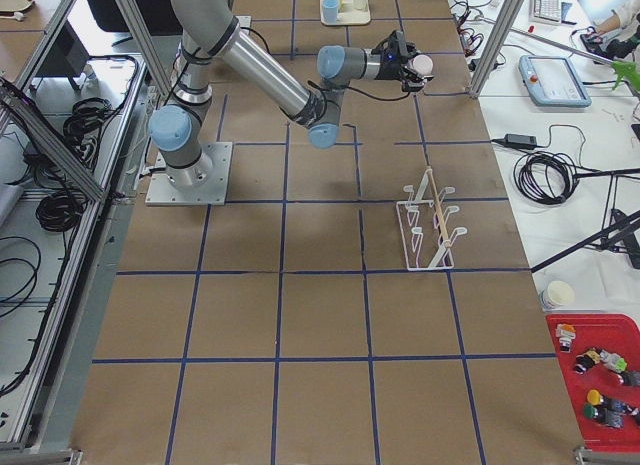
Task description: Transfer IKEA cup to right arm and place on rack
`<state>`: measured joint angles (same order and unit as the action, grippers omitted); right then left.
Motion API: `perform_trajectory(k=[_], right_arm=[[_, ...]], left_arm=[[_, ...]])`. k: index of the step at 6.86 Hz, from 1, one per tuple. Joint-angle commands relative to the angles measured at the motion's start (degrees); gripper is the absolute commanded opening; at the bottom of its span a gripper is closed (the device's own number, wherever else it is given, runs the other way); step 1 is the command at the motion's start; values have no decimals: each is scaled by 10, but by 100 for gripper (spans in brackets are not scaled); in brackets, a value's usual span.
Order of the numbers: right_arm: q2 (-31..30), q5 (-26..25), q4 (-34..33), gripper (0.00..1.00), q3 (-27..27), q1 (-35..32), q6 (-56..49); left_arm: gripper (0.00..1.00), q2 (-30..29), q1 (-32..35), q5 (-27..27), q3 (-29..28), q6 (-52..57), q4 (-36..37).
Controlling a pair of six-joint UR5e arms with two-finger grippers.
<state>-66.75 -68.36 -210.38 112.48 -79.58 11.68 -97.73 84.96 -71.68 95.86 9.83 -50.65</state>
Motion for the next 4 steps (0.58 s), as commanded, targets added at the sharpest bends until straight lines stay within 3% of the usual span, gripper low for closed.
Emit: perform_trajectory(k=[1,3,4], right_arm=[[-1,-1,1,22,-1,58,-61],[0,3,0,22,-6,114,-203],[9,7,0,22,-22,146,-224]], left_arm=[[99,10,6,-76,-62,-3,-190],[100,30,6,-124,-72,-41,-283],[100,34,6,-126,-85,-60,-326]])
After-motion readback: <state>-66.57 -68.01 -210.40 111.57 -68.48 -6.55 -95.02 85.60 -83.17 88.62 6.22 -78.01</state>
